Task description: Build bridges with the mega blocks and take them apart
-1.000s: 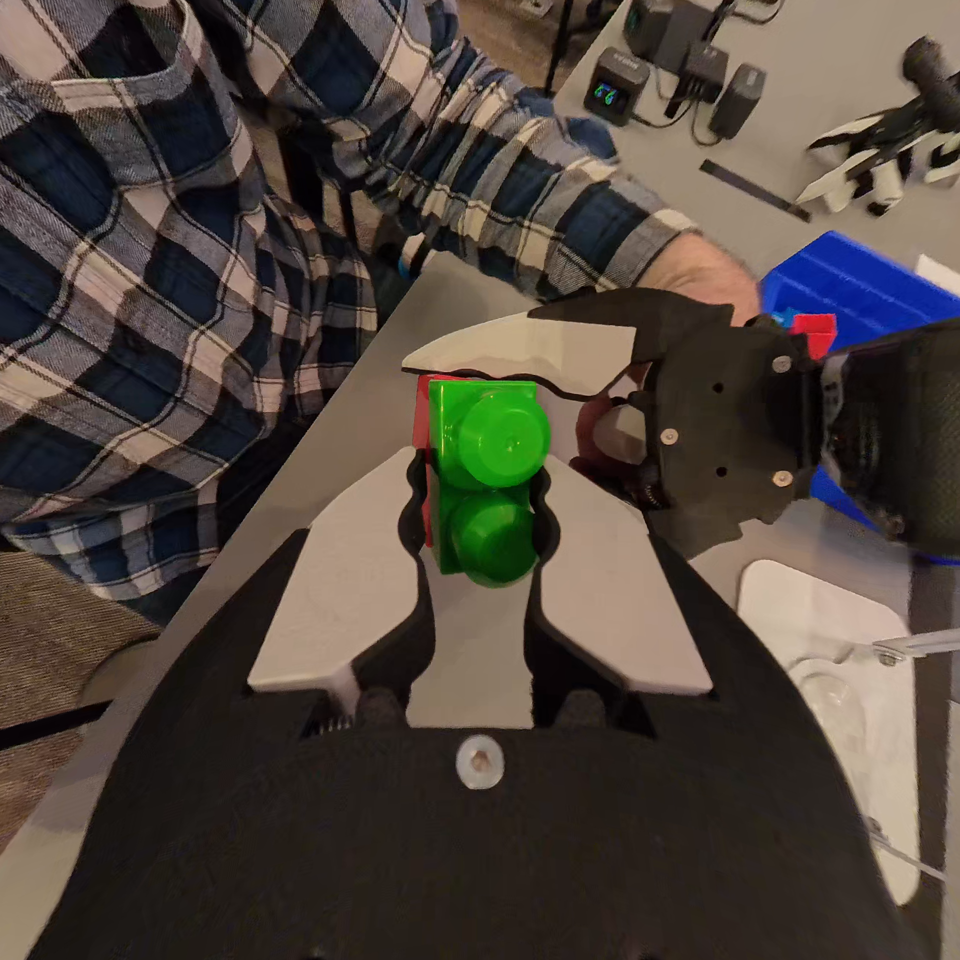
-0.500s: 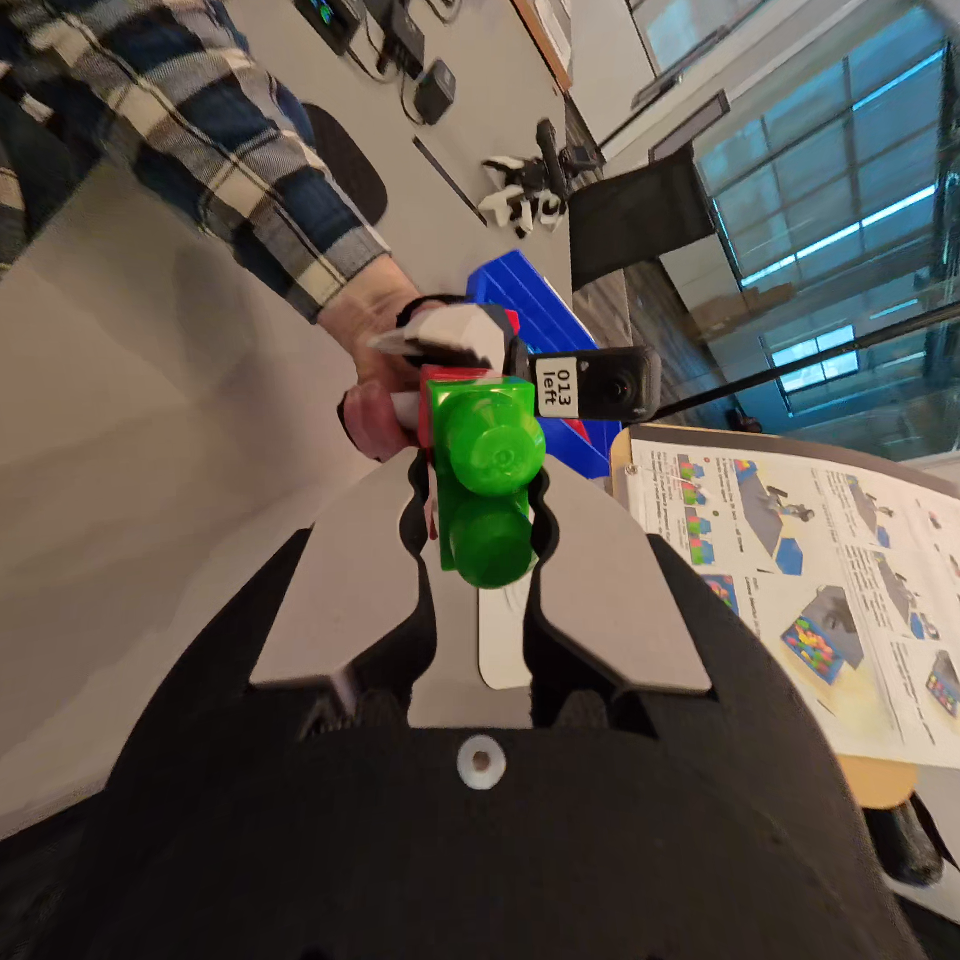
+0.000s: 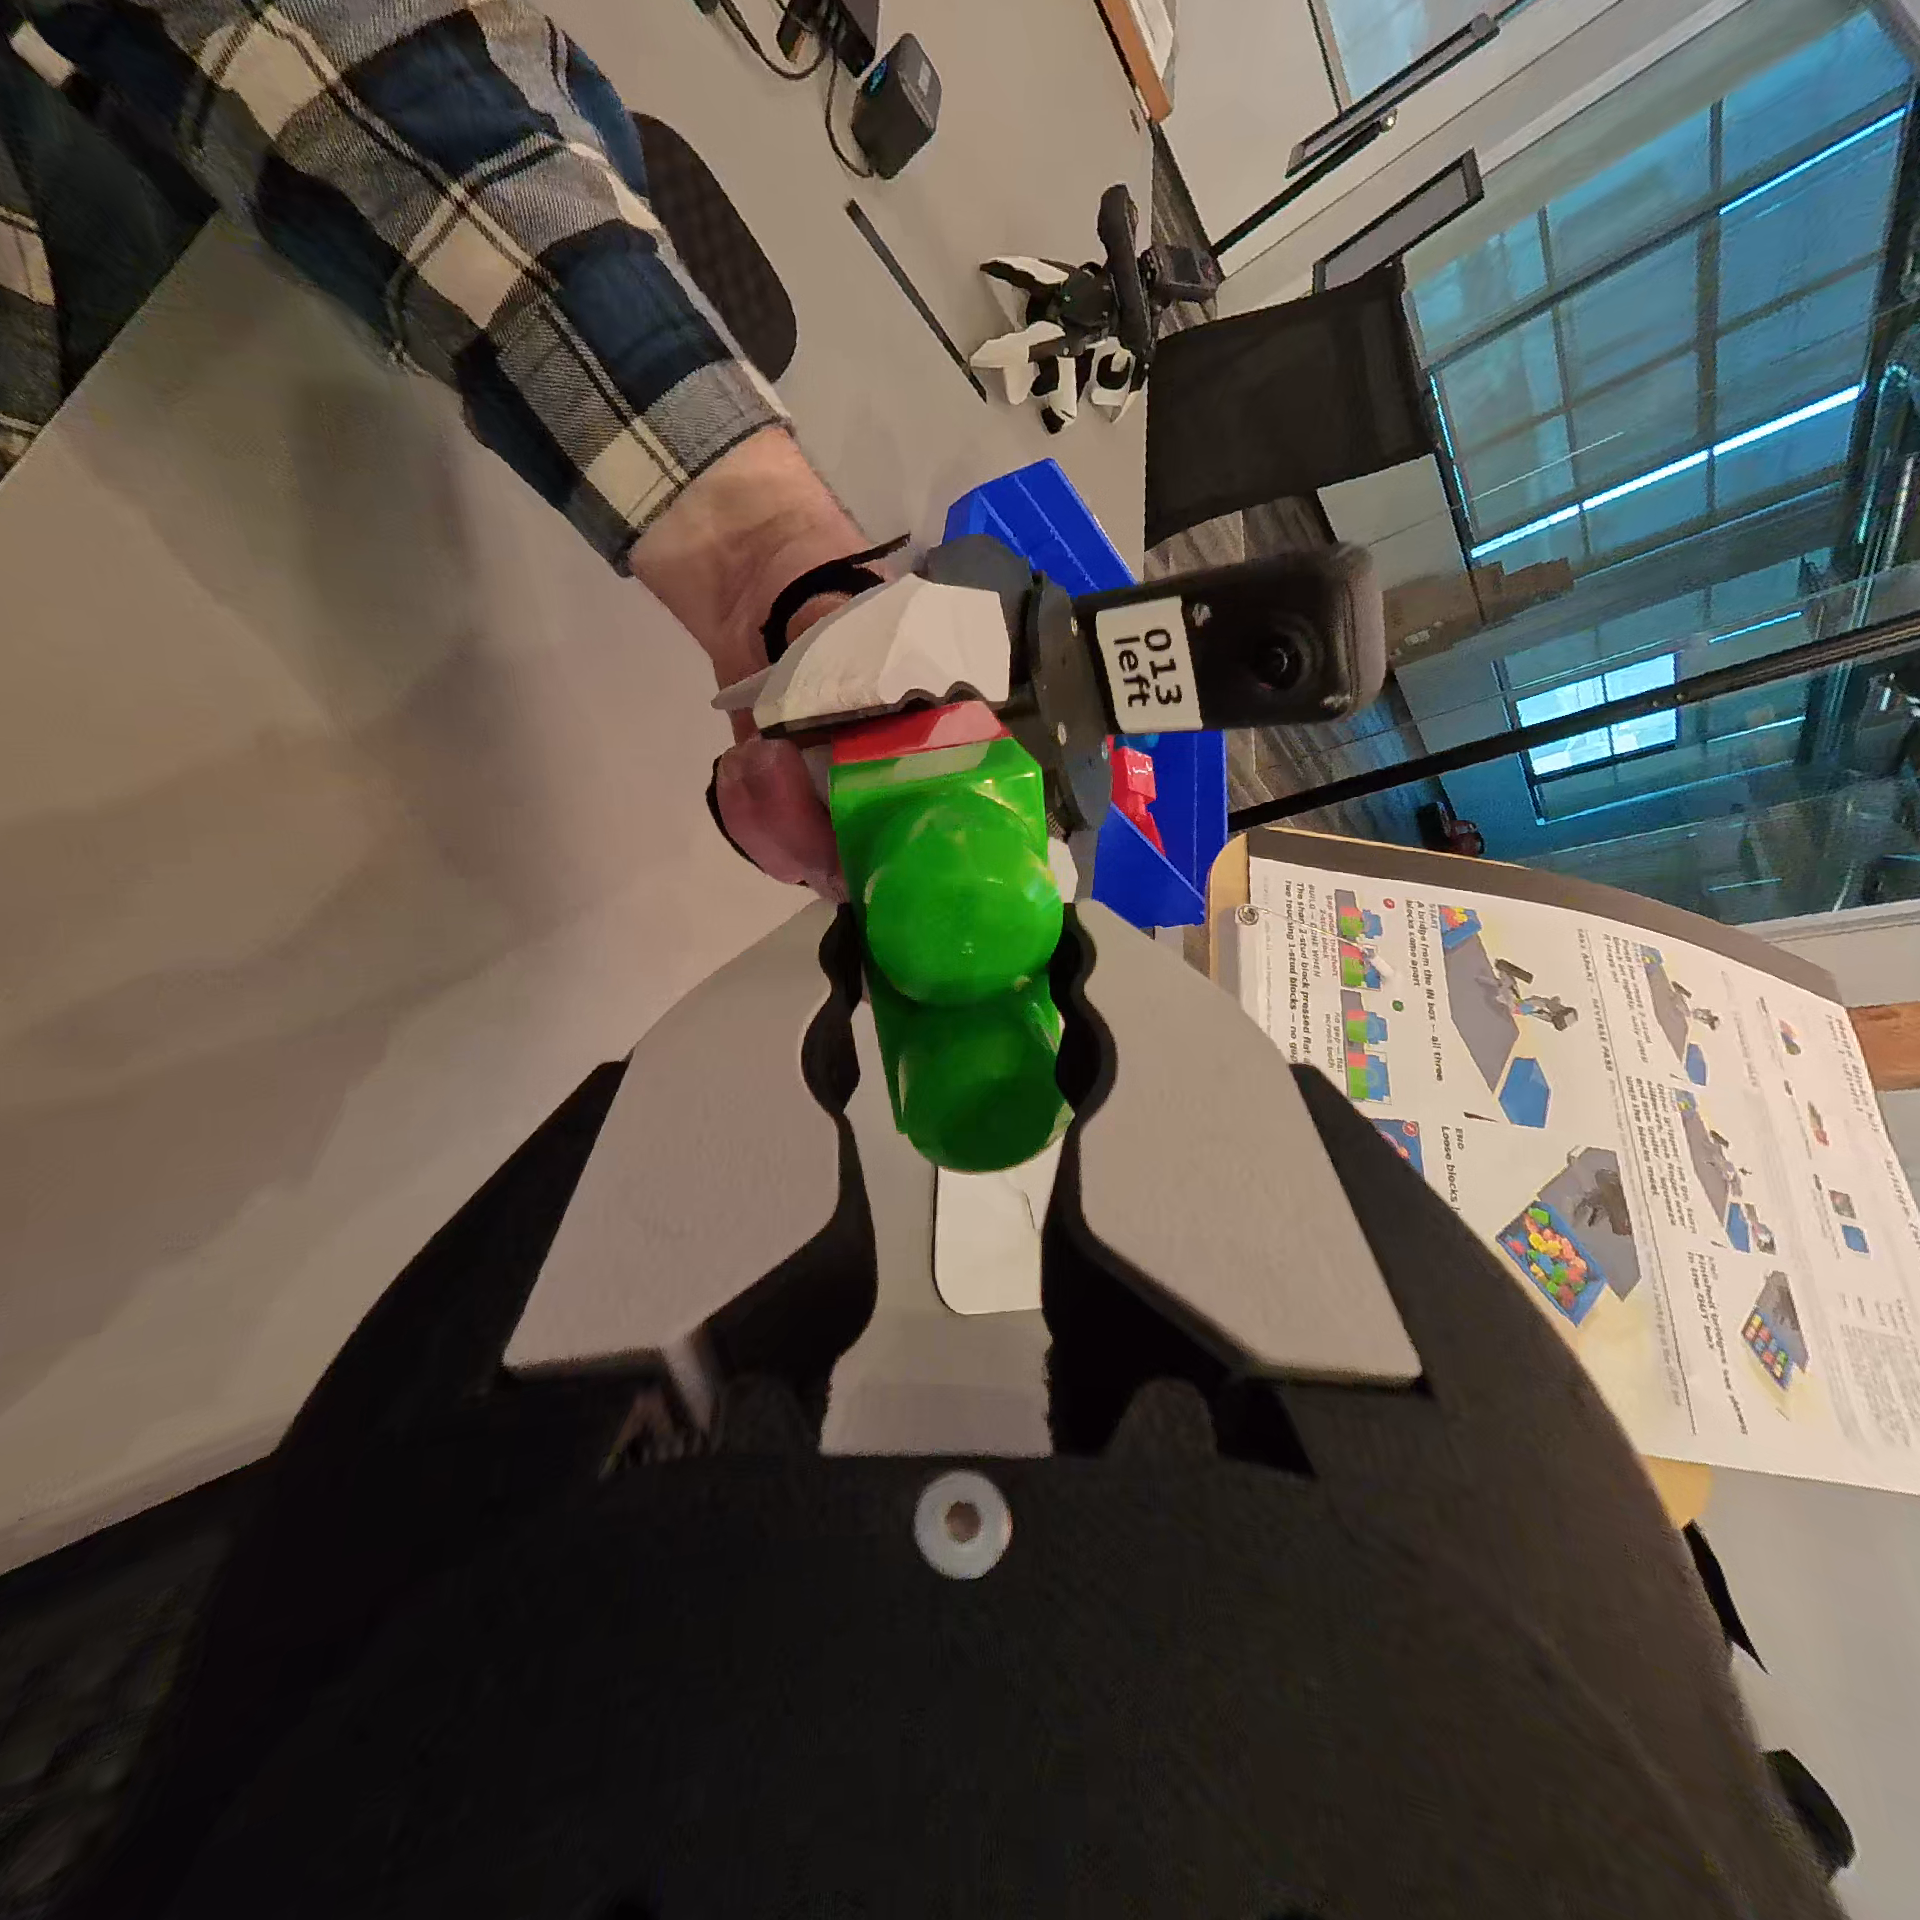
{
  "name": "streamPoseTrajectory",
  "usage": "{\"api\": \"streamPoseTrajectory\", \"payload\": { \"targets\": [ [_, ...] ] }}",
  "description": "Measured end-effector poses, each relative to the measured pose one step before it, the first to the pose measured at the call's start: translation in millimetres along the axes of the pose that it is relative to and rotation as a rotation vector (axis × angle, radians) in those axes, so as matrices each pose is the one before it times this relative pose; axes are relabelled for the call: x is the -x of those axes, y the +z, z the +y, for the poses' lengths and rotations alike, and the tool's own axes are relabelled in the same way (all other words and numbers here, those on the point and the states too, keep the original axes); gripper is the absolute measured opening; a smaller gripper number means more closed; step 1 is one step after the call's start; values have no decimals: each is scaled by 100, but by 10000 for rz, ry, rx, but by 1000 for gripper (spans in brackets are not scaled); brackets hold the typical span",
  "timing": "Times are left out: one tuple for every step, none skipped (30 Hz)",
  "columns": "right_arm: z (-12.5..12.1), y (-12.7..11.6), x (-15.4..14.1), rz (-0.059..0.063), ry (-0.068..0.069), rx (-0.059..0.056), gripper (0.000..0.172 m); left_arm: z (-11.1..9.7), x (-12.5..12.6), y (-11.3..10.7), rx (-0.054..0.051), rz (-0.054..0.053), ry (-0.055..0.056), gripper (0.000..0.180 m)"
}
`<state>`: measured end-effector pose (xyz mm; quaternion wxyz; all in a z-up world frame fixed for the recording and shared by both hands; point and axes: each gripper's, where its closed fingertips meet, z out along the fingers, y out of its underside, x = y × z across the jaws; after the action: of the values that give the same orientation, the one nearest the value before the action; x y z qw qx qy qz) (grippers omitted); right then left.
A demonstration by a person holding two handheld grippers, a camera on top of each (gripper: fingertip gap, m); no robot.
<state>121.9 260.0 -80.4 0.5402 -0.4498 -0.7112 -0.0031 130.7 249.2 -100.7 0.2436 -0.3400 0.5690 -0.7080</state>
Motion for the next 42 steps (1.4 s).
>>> {"api": "streamPoseTrajectory", "payload": {
  "targets": [
    [35, -81, -52, -8, 44, 2, 36, -106, 110, 22, 68, -208, 153, 82],
    [0, -58, -9, -31, 62, -19, 36, 25, 14, 71, 154, -115, 114, 82],
    [86, -24, -16, 28, -65, 39, 36, 8, 45, 22, 118, -109, 90, 81],
    [72, -5, 40, 16, -134, 74, 36, 14, 104, -11, 84, -159, 139, 81],
    [9, 10, 104, -47, -64, 58, 36, 114, -13, 23, 100, -42, 58, 81],
    [54, 1, 99, -42, -86, 63, 36, 167, -15, 32, 129, -32, 36, 81],
    [75, -3, 57, -2, -119, 41, 36, 72, 54, 28, 75, -109, 80, 81],
    [-1, 17, 53, -2, -61, 0, 36, 53, 33, 18, 57, -48, 26, 81],
    [31, 36, 64, -19, -42, 12, 36, 80, -38, -2, 50, 47, -25, 81],
    [121, 57, -24, 43, -115, 75, 36, 60, 70, -8, 3, -28, 6, 81],
    [21, 77, -121, 122, -119, 45, 36, -90, 139, -92, -107, -66, 9, 80],
    [46, 78, -160, 128, -89, 90, 36, -164, 71, -113, -158, -25, 47, 80],
    [177, 60, -208, 138, -134, 156, 36, -108, 227, -115, -61, -138, 76, 80],
    [79, -25, -295, 207, -139, 18, 37, -195, 281, -101, -15, -231, 138, 80],
    [25, -107, -459, 281, -7, -80, 38, -280, 177, -96, 2, -224, 173, 80],
    [154, -223, -340, 107, 237, -86, 41, -337, 422, -161, 9, -477, 277, 80],
    [253, -295, -369, 19, 576, -102, 45, -253, 488, -222, 118, -559, 361, 80],
    [248, -335, -408, -5, 796, -195, 47, -195, 478, -249, 181, -583, 394, 80],
    [232, -312, -427, -52, 1021, -312, 52, -339, 738, -288, 120, -832, 512, 80],
    [281, -288, -381, -177, 1319, -332, 57, -368, 661, -246, 124, -776, 523, 80],
    [264, -291, -668, -57, 1589, -377, 58, -68, 733, -174, 326, -808, 640, 80],
    [62, -265, -598, -222, 1794, -544, 61, 160, 915, -139, 483, -995, 903, 80],
    [-37, -156, -155, -547, 1707, -593, 65, 171, 516, -17, 500, -697, 886, 80],
    [178, -32, -61, -504, 1271, -365, 69, -46, 323, 54, 364, -564, 776, 80],
    [308, 67, -526, -21, 929, -247, 72, -126, 221, 123, 271, -502, 743, 80],
    [312, 196, -390, -110, 856, -181, 69, -16, 144, 181, 342, -430, 620, 80],
    [161, 238, 221, -590, 888, -181, 69, -230, 116, 136, 159, -441, 583, 80],
    [30, 192, 120, -527, 826, -188, 65, -298, -221, 158, 104, -217, 570, 80],
    [136, 183, -289, -201, 620, -81, 57, -140, -373, 235, 214, -113, 567, 80],
    [226, 220, -94, -291, 368, 44, 52, -153, -180, 205, 163, -242, 501, 80],
    [42, 145, 111, -400, 226, -54, 45, -291, -317, 159, 9, -99, 375, 80],
    [-6, 25, -119, -220, 252, -76, 43, -133, -185, 151, 72, -114, 240, 80],
    [122, -46, -106, -194, 213, 65, 42, 49, -5, 80, 90, -144, 169, 80],
    [173, -46, -100, -85, -6, 97, 42, 40, -128, 63, -1, 9, 51, 80],
    [144, -39, -82, -14, -31, 65, 42, 72, -106, 58, 40, 23, 20, 80],
    [111, -41, -3, -53, 25, 71, 42, 40, -86, 44, 26, 20, 27, 79],
    [77, -60, 51, -47, -92, 89, 42, -141, -92, 16, -117, 72, -128, 79],
    [-32, -60, 52, -9, -68, 43, 42, -174, -46, 26, -119, 56, -153, 78],
    [-46, -39, 60, 19, -72, 49, 41, -64, 64, 50, 3, -80, 34, 78],
    [32, -40, 32, 89, -161, 125, 42, -71, 19, 19, -7, -16, 67, 78],
    [-65, -30, 11, 133, -180, 67, 42, 49, 18, 41, 39, 36, -41, 78],
    [-178, 6, 79, 36, -108, -23, 42, -74, 98, 2, -44, -20, -131, 77]
  ]
}}
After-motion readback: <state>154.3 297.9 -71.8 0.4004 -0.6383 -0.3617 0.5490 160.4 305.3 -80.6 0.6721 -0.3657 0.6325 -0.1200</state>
